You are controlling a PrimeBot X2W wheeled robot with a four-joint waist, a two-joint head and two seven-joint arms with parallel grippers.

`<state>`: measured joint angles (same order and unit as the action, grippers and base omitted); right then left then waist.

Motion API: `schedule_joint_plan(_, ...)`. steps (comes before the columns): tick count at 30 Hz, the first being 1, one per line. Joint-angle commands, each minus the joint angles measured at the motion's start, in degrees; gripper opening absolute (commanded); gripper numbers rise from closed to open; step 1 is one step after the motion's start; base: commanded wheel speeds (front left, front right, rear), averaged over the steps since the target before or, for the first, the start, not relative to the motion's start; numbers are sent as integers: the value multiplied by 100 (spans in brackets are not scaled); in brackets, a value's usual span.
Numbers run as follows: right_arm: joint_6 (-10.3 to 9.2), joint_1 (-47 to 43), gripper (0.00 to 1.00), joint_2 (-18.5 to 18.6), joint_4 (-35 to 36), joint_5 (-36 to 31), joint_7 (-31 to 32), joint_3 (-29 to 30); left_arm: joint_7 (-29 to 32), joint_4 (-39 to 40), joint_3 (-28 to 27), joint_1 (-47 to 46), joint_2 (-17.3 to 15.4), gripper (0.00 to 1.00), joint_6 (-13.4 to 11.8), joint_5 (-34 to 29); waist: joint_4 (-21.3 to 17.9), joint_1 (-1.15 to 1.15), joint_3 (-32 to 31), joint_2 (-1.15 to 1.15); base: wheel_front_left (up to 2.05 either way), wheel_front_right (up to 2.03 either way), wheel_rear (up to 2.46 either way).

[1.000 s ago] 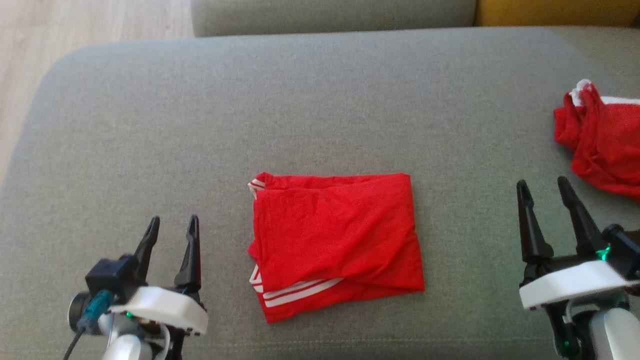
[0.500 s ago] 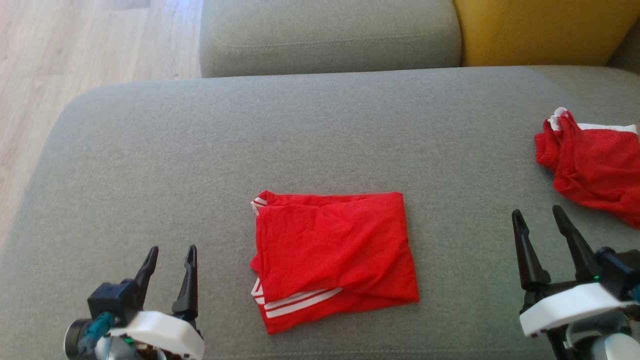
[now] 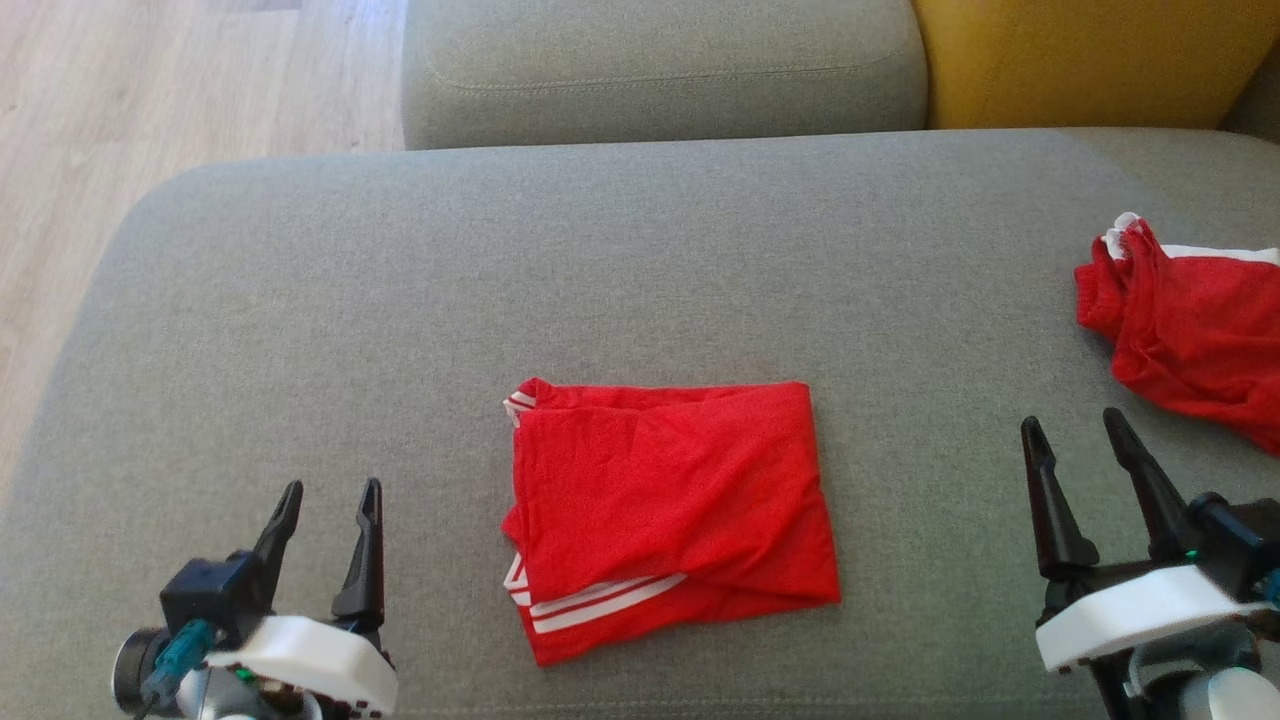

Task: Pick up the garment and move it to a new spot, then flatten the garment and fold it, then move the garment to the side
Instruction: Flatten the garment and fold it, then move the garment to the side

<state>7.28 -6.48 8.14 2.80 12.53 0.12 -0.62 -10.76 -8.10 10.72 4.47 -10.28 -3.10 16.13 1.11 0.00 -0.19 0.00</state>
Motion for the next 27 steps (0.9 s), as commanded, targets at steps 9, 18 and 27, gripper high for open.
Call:
schedule_joint_plan(9, 21, 199, 100, 63, 189, -51, 61, -70, -77, 250, -190, -336, -123, 100, -64, 46, 5, 0, 42, 0, 0, 0, 0)
schedule_joint_plan(18, 21, 209, 100, 68, 122, -33, 102, -25, -102, 273, -156, -365, -129, 100, -90, 60, 32, 0, 77, 0, 0, 0, 0)
schedule_joint_plan(27, 21, 279, 100, 37, -185, -2, 504, -54, -155, 304, 31, -748, -42, 100, -12, 26, 485, 0, 391, 0, 0, 0, 0)
